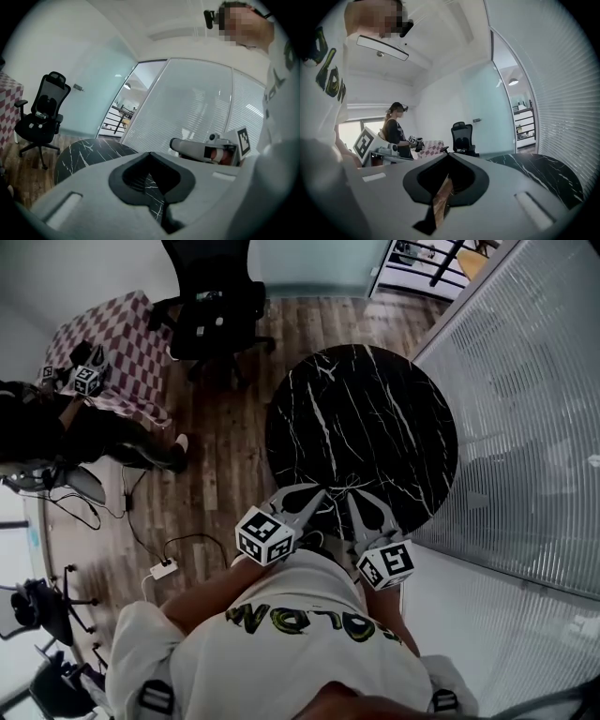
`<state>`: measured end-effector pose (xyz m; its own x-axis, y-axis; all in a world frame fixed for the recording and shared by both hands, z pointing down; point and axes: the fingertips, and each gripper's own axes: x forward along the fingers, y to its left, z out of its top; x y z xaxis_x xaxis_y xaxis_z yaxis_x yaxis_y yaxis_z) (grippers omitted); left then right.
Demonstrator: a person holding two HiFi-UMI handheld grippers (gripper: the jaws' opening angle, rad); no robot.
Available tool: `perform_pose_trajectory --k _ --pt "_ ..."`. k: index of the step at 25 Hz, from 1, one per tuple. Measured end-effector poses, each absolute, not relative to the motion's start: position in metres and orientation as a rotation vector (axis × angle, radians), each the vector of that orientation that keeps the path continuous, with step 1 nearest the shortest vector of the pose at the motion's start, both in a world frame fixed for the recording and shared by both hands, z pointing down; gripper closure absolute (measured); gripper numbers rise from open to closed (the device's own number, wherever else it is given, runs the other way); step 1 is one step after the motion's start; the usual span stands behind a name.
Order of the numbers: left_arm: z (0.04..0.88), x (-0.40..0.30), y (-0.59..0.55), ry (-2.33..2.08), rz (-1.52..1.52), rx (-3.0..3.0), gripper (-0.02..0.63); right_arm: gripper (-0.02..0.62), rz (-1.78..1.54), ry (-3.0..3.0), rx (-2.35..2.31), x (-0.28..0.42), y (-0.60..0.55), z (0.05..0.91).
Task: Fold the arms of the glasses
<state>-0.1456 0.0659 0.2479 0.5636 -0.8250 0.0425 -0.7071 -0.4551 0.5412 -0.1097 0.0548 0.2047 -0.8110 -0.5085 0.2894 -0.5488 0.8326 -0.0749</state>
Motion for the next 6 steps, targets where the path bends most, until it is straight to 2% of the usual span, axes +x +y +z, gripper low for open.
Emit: perform_pose_trajectory --k 6 --pt "0.2490 -0.1479 0.0685 -1.223 -0.315 2.275 0.604 0.592 0.231 -2.746 0.803 -0.1118 0.0588 0.2059"
